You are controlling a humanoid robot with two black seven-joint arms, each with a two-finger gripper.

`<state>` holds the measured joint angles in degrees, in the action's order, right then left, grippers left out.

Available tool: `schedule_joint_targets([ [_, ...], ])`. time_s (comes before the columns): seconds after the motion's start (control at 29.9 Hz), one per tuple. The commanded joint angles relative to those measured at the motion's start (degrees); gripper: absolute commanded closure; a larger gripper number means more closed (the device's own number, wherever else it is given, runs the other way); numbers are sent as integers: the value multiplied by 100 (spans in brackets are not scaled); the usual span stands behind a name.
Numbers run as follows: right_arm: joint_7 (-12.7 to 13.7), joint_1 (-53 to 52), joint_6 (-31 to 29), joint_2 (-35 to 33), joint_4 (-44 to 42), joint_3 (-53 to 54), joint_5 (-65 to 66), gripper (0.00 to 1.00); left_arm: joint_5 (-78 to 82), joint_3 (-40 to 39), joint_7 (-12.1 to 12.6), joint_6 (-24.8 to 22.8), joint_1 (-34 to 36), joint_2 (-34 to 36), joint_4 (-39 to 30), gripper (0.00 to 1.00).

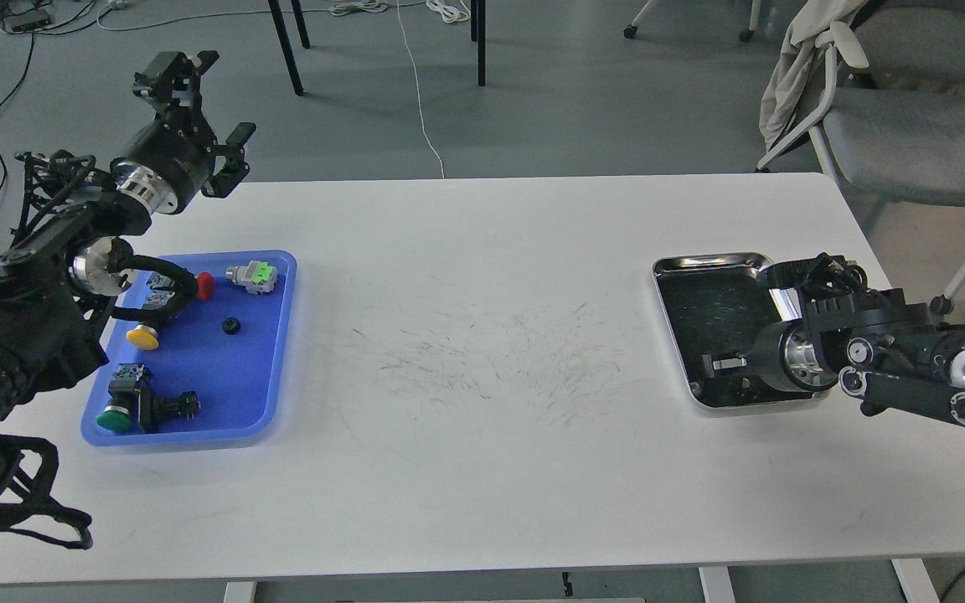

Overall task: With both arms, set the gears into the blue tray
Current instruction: 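Reach the right gripper into the metal tray and grasp another black gear, then lift the gear with the right gripper toward the table center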

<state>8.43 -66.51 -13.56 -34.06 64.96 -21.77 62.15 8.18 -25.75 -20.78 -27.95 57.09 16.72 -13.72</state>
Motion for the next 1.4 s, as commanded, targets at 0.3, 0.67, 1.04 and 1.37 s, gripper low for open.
schedule_joint_targets([
  [0.3, -9, -746, -173, -214, 472, 6, -342, 98, 0, 35, -75, 9, 12, 33, 0, 3],
  [0.67, -693, -3026, 19, -804, 1036, 699, -1802, 98, 0, 35, -75, 9, 21, 112, 9, 3],
  [1.04, -676, -1612, 1276, 1909, -342, 1298, -3095, 98, 0, 44, -75, 9, 30, 147, 9, 3],
  [1.37, -729, -512, 1365, 3406, -1407, 1351, -3077, 98, 0, 18, -66, 9, 65, 173, 9, 3],
])
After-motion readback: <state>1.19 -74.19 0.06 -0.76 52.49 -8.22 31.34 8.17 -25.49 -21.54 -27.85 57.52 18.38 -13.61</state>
